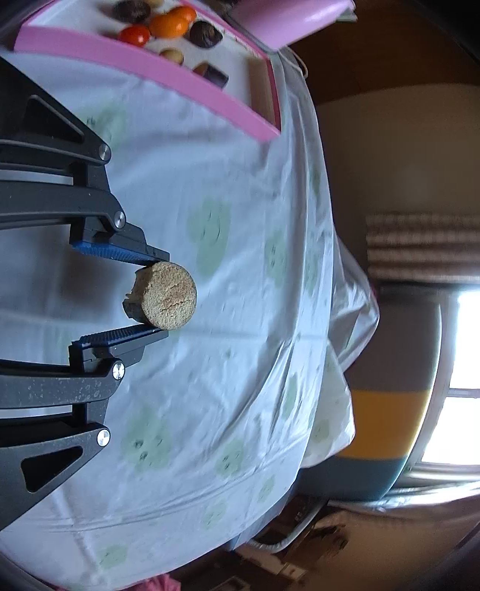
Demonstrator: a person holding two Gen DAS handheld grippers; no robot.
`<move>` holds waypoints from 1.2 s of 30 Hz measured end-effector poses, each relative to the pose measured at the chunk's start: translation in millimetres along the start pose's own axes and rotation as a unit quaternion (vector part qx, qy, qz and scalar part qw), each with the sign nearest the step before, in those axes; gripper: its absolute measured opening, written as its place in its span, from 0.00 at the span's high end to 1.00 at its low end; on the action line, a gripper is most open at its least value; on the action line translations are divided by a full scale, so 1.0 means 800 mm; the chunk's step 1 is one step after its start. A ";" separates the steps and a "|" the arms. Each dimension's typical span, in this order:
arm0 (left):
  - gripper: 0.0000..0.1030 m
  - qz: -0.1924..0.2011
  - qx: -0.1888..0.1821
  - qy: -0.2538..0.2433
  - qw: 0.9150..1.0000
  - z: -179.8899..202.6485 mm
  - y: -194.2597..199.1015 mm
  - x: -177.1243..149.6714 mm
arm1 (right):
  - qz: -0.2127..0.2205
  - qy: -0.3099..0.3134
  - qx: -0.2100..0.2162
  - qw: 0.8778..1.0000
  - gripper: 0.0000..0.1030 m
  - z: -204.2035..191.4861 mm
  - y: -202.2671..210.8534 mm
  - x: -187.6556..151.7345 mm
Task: Organize fruits
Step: 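Lower the yam slice into the tray and open the right tool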
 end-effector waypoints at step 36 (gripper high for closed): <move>0.36 0.034 0.036 0.000 0.999 -0.001 0.033 -0.014 | 0.047 0.095 0.061 0.993 0.30 -0.197 0.057 -0.022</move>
Point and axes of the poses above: each gripper's, at about its wrist camera, not at the fingertips, and y roughly against the way its jaws point, z to its right, x to its top, the point moved 4 cm from there along -y, roughly the way its jaws point, and after that the axes turned 8 degrees about -z, right-handed, at the moved point
